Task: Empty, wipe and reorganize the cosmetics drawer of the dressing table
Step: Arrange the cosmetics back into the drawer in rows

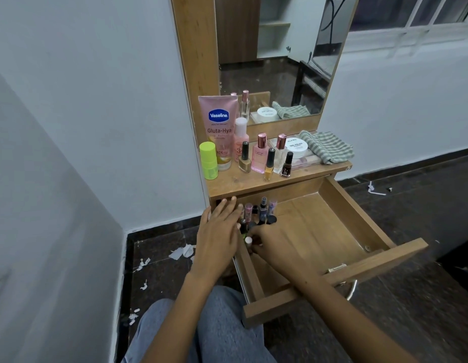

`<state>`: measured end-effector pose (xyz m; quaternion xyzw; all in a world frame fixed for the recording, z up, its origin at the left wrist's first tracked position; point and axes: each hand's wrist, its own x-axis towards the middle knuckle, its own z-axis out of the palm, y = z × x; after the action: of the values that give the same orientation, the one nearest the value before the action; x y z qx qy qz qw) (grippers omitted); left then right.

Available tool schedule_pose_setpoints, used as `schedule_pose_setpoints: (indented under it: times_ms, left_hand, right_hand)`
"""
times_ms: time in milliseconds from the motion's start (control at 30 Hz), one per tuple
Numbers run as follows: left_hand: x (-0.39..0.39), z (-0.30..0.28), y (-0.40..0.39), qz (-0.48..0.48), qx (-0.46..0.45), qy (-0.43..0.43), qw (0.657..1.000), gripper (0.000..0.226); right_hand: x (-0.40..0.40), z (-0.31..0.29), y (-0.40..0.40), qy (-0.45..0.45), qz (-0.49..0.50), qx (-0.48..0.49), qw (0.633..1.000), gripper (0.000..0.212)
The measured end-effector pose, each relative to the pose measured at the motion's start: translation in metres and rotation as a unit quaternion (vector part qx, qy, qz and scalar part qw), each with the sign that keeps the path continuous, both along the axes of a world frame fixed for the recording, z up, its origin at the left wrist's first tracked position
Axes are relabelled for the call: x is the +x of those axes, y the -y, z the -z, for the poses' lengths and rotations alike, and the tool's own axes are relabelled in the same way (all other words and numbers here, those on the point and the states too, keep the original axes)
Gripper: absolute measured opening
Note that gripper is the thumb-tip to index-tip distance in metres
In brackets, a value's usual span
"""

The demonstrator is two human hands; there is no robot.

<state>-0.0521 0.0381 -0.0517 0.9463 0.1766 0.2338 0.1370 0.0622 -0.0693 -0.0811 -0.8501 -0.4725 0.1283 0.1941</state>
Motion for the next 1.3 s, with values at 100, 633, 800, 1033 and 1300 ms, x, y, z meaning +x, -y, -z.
schedule_pose_setpoints:
  times_ms: [100, 633, 800, 1033, 1300]
  left_hand:
    - [-0.006, 0.007, 0.013, -0.011, -0.021, 0.026, 0.999, 0.035]
    - [0.001, 0.010, 0.025, -0.060, -0.039, -0.002, 0.997, 0.009]
    - [0.002, 0.009, 0.025, -0.067, -0.048, -0.016, 0.996, 0.012]
    - [0.003, 0.012, 0.021, -0.070, -0.072, -0.023, 0.995, 0.011]
    - [0.001, 0.010, 0.020, -0.069, -0.070, -0.036, 0.994, 0.009]
  right_hand:
    - [-0.004, -0.006, -0.002, 0.027, -0.012, 0.007, 1.000, 0.016]
    - [0.079, -0.065, 0.001, 0.010, 0.292, 0.366, 0.884, 0.036]
    - [0.090, -0.065, -0.016, 0.069, 0.295, 0.307, 0.902, 0.039]
    - [0.074, -0.076, 0.005, 0.055, 0.286, 0.296, 0.910, 0.026]
    - [0.029, -0.021, 0.030, -0.093, 0.104, 0.027, 0.990, 0.025]
